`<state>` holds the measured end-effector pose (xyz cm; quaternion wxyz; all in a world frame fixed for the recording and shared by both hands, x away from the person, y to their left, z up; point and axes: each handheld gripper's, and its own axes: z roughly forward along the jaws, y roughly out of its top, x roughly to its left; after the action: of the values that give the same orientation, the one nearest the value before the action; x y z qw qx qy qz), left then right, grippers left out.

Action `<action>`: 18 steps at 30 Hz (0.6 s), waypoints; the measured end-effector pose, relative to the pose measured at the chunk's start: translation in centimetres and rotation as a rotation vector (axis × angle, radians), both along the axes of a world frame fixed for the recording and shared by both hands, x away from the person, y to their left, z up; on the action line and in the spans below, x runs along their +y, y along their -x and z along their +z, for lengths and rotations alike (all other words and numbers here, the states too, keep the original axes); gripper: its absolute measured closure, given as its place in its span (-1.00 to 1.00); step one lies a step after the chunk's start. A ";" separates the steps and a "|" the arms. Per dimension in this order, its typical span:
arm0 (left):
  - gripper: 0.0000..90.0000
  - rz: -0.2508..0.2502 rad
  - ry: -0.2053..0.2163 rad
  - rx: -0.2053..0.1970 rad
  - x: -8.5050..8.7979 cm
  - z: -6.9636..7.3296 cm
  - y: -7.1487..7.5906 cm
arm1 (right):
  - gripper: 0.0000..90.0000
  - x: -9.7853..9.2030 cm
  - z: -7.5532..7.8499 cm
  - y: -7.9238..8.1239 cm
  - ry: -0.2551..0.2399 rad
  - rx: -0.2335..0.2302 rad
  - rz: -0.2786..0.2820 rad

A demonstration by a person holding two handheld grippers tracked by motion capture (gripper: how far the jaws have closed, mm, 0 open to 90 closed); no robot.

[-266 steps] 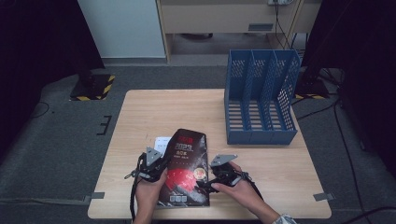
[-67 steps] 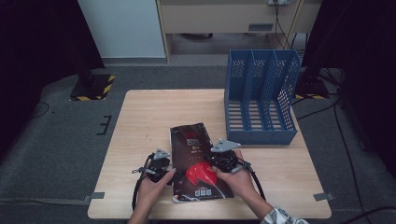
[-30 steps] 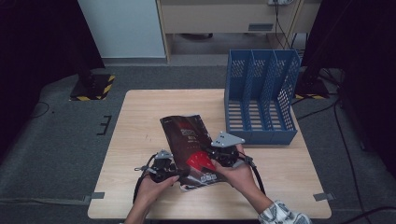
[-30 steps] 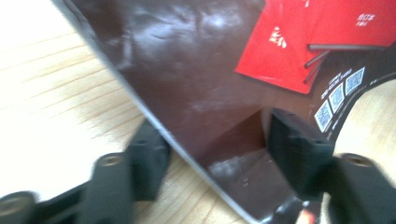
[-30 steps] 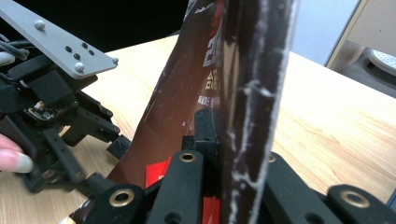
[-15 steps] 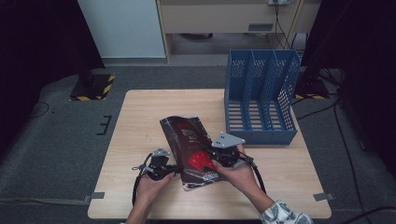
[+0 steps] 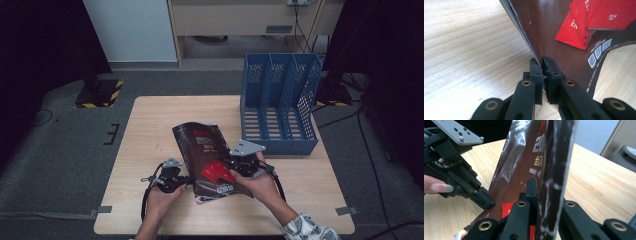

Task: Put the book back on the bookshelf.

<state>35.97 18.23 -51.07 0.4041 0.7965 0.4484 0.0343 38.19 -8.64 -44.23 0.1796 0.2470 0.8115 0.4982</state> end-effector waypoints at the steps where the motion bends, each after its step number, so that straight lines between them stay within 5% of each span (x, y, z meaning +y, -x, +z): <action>1: 0.92 0.000 -0.001 -0.004 0.1 0.1 0.0 | 0.83 0.0 0.1 0.0 0.001 0.002 -0.001; 18: 0.94 -0.002 -0.038 -0.088 0.8 1.6 0.3 | 0.77 0.0 2.4 -0.4 -0.017 -0.016 0.026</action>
<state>35.65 19.06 -49.50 0.4083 0.8021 0.4288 0.0773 38.55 -8.67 -41.81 0.1776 0.2340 0.8088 0.5095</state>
